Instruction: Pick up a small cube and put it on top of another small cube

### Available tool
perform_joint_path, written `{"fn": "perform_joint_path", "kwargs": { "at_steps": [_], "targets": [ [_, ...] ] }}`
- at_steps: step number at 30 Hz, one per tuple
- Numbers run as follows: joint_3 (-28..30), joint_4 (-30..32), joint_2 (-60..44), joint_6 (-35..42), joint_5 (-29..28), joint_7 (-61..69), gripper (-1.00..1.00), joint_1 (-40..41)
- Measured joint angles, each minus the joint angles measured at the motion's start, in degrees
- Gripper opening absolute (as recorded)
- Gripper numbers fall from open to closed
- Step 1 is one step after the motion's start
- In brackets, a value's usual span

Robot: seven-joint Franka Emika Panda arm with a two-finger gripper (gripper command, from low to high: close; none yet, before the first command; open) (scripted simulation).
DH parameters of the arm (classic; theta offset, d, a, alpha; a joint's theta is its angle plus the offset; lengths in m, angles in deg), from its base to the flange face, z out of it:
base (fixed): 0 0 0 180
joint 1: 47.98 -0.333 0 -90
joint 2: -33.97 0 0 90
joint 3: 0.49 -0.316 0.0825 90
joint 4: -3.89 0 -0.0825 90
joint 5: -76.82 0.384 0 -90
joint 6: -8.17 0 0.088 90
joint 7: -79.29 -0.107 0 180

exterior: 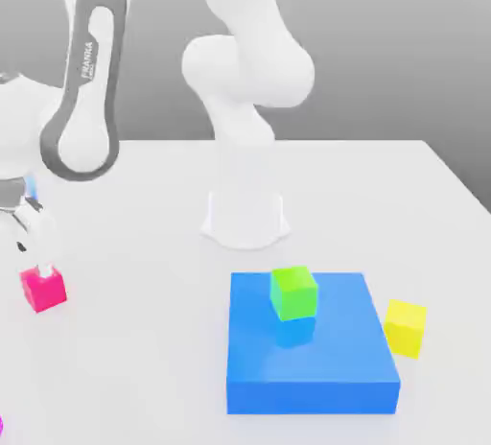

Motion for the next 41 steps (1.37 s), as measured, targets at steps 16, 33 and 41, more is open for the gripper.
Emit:
{"fn": "perform_joint_path", "kwargs": {
  "at_steps": [16, 33, 41],
  "targets": [
    [2.5, 0.4, 7.3, 6.4, -10.0, -8.2, -1.0, -1.0],
    [-4.5, -32.7, -6.1, 26.2, -10.6, -29.2, -1.0, -13.8],
    [-6.0, -35.7, -14.1, 21.2, -8.9, -29.7, 1.0, -14.4]
  ]
}}
